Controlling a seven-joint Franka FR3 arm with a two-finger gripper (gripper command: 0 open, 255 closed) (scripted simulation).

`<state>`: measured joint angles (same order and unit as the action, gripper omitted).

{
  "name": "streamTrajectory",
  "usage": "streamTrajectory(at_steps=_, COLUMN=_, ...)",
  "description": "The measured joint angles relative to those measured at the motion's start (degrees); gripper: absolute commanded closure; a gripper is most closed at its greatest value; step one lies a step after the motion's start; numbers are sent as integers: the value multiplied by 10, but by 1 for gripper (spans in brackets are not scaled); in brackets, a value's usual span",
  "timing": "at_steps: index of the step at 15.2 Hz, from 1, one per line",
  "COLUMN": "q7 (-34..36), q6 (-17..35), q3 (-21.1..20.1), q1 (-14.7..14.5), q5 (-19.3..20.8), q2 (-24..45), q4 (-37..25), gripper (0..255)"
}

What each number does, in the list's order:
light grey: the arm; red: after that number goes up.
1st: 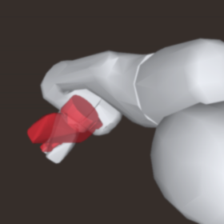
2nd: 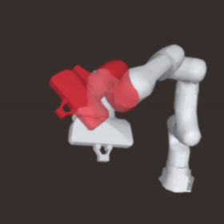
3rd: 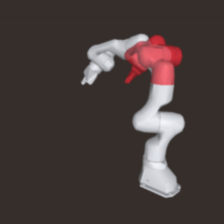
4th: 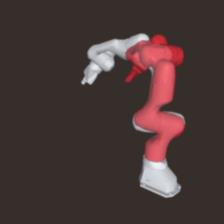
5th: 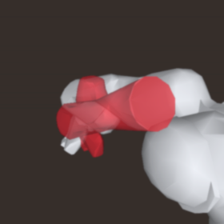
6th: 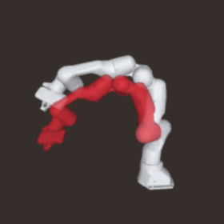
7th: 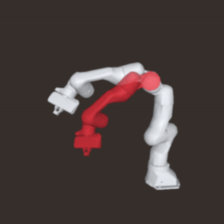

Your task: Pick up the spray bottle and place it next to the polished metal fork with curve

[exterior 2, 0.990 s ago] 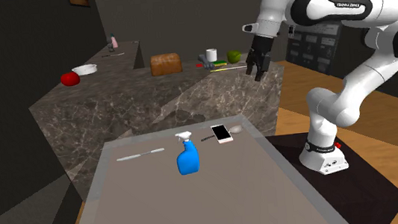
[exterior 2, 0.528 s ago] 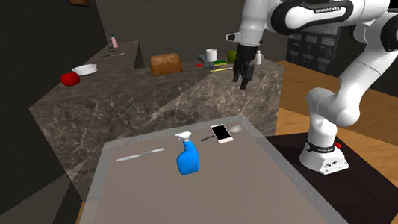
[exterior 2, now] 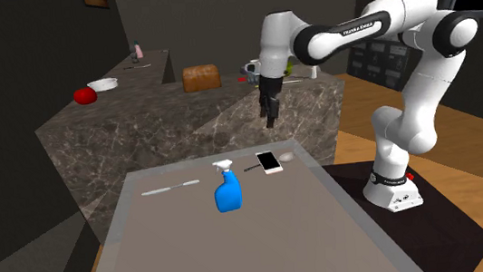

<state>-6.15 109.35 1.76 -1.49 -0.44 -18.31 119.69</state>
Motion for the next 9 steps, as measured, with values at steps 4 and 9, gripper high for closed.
streamTrajectory(at_steps=4, q7=12, q6=16, q3=-8, q1=-5, q5=1, q2=99, q4=-64, gripper=0)
streamTrajectory(at_steps=9, q7=22, q6=20, q3=-13, q1=-9, q5=5, q2=212, q4=-149, gripper=0)
